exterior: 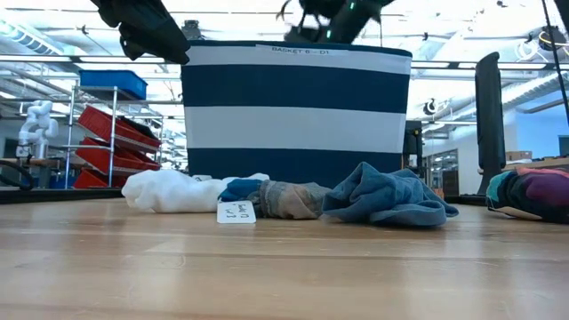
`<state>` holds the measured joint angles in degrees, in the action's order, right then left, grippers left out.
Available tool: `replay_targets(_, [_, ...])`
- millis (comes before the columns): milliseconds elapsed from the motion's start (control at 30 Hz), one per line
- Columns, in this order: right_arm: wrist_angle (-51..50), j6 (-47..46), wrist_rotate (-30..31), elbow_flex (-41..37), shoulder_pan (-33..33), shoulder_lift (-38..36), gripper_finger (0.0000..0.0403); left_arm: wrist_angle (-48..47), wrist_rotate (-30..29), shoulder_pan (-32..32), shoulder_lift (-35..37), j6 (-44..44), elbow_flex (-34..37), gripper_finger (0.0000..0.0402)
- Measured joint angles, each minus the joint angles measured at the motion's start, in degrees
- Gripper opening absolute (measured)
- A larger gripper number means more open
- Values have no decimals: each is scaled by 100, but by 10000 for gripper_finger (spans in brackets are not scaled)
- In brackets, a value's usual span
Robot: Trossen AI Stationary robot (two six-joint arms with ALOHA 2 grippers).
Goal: Sort clothes
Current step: Put the blue shorts into the blue bin, then put the white socks into the blue bin
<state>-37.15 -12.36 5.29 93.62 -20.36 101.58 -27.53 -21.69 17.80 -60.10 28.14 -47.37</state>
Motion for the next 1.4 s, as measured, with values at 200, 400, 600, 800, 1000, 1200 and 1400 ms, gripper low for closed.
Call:
replay_targets(200, [-386, 2, 20, 566, 68, -549, 150, 0, 6, -2, 0, 0, 0, 144])
replay_targets(400, [-555, -33, 23, 817, 238, -1194, 150, -3, 4, -1, 0, 2, 0, 144])
replay_targets(600, [-1113, -195, 32, 820, 649, -1820, 150, -2, 4, 0, 0, 2, 0, 144])
replay_targets(800, [-1972, -863, 47, 820, 1443, -2039, 150, -2, 2, 0, 0, 7, 0, 144])
replay_targets(1000, [-2564, -1452, 36, 488, 2737, -2002, 150, 0, 2, 0, 0, 9, 0, 144])
replay_targets(1200, [-1827, -2001, 56, -657, 4166, -1993, 150, 5, 0, 0, 0, 13, 0, 144])
replay_targets(1400, [641, -2038, 84, -2295, 5087, -1991, 150, 8, 30, 5, -88, 163, 0, 144])
